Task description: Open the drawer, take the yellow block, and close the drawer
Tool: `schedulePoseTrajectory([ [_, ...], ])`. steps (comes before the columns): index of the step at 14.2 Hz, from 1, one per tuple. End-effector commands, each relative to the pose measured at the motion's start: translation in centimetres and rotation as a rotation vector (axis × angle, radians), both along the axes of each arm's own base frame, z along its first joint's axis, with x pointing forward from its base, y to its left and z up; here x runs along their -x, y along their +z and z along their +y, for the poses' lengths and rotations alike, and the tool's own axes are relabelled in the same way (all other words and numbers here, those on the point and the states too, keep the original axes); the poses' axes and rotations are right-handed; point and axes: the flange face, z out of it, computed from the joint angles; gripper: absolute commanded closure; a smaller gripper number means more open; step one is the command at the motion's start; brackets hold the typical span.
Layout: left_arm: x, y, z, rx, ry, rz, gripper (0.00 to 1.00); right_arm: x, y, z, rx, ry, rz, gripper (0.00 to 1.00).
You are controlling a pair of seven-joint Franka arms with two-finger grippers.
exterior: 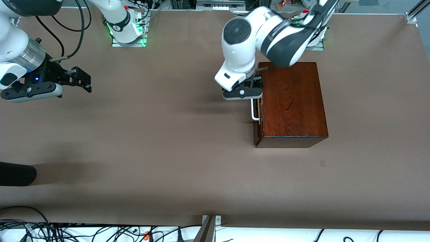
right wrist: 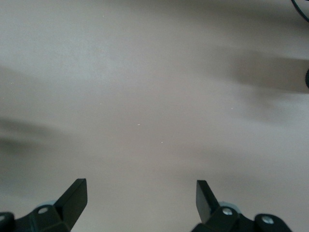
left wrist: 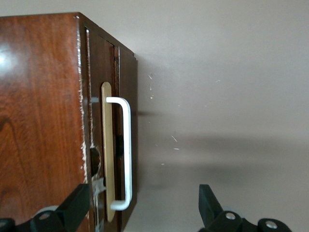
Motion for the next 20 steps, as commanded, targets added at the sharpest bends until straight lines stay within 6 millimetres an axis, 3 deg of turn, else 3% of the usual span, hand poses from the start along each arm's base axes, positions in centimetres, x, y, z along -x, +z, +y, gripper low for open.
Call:
schedulePoseTrajectory([
  [1,0.7,-3.2,-0.2,-0.059,-0.046,-0.037,0.0,-0.2,0.5,-0.4,0.01,-0.001,-0.007,0.0],
  [8,1.1,-10.9,-0.7,-0.163,-0.031,-0.054,0.0,-0.1,0.4,-0.4,0.01,-0.001,-0.005,0.0],
  [16,1.7,-13.3,-1.9,-0.18,-0.022,-0.064,0.0,-0.2,0.5,-0.5,0.01,-0.003,-0.007,0.0],
  [20,1.4,-13.3,-2.5,-0.157,-0.014,-0.074,0.0,-0.2,0.5,-0.4,0.01,-0.001,-0.007,0.0],
])
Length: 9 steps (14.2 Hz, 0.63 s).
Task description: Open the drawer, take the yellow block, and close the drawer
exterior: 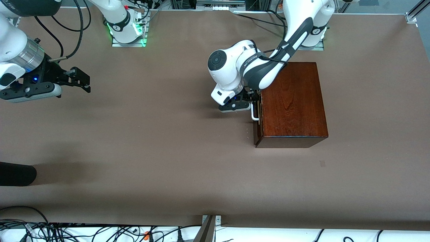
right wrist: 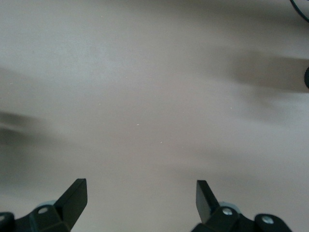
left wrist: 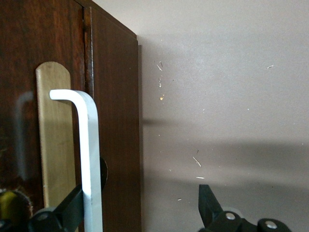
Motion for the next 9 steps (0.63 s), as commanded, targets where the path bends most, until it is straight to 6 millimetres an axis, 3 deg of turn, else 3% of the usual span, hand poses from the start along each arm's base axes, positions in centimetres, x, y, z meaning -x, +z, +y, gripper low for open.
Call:
schedulePoseTrajectory([
  [1,-0.3,0.0,-1.4,0.016,-0.003,-0.033,0.0,-0.1,0.5,-0.2,0.01,0.004,-0.007,0.0],
  [9,1.4,-1.0,-5.6,0.046,0.009,-0.041,0.0,-0.1,0.4,-0.2,0.01,0.002,-0.005,0.0],
])
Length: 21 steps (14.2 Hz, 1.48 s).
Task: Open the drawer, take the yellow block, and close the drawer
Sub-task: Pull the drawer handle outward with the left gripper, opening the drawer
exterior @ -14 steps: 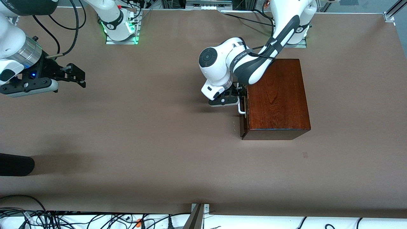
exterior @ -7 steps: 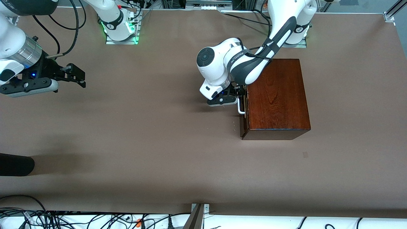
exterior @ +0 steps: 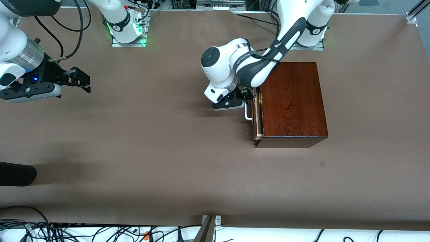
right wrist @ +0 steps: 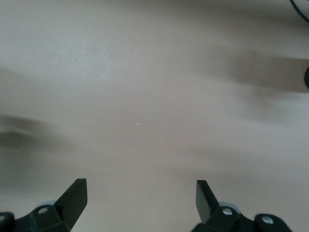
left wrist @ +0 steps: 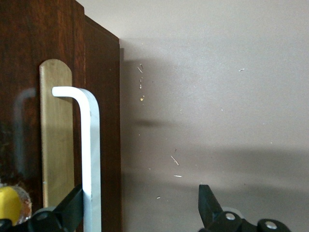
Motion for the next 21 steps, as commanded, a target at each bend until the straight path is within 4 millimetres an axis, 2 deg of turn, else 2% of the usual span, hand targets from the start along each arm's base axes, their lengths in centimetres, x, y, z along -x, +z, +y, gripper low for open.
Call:
schedulePoseTrajectory([
  [1,0.5,-0.5,-3.6,0.044,0.007,-0.023,0.0,-0.1,0.5,-0.2,0.01,0.002,-0.008,0.0],
  [3,0.8,-0.4,-4.9,0.058,0.0,-0.027,0.0,-0.1,0.5,-0.2,0.01,0.002,-0.008,0.0],
  [7,0.8,-0.2,-6.1,0.078,0.007,-0.031,0.0,-0.1,0.5,-0.2,0.008,0.004,-0.008,0.0],
  [9,0.3,-0.2,-6.3,0.091,0.016,-0.031,0.0,-0.1,0.5,-0.2,0.008,0.004,-0.008,0.0],
  [15,-0.1,0.5,-8.9,0.146,0.038,-0.054,0.0,-0.1,0.5,-0.2,0.008,0.002,-0.008,0.0],
  [21,-0.3,1.1,-10.2,0.182,0.062,-0.073,0.0,-0.1,0.4,-0.3,0.009,0.002,-0.005,0.0],
])
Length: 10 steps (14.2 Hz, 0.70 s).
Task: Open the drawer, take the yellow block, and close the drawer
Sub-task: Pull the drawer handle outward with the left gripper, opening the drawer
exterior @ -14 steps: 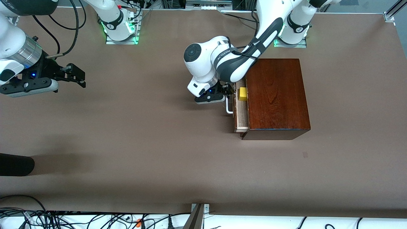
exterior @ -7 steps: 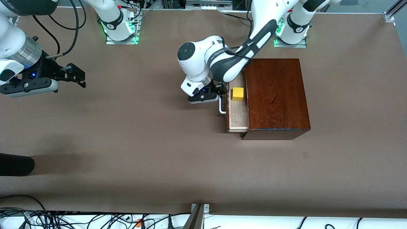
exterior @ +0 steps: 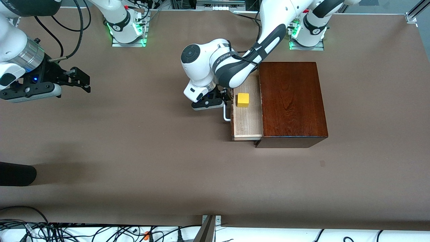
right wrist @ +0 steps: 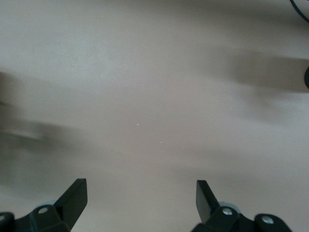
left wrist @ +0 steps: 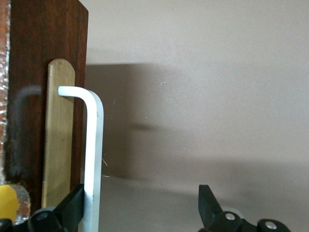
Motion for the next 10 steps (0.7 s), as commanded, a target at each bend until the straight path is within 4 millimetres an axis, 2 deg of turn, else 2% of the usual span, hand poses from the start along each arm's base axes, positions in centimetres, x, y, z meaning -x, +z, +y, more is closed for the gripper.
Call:
schedulePoseTrajectory([
  [1,0.1,1.0,-2.8,0.076,0.008,-0.023,0.0,-0.1,0.5,-0.3,0.009,0.002,-0.006,0.0],
  [4,0.2,1.9,-3.4,0.103,0.013,-0.019,0.0,-0.1,0.4,-0.4,0.01,0.001,-0.005,0.0],
  [8,0.1,3.2,-3.3,0.114,0.023,-0.016,0.0,-0.1,0.4,-0.3,0.01,0.002,-0.005,0.0],
  [10,-0.5,5.5,-2.6,0.13,0.038,-0.027,0.0,-0.1,0.5,-0.3,0.01,0.002,-0.007,0.0],
])
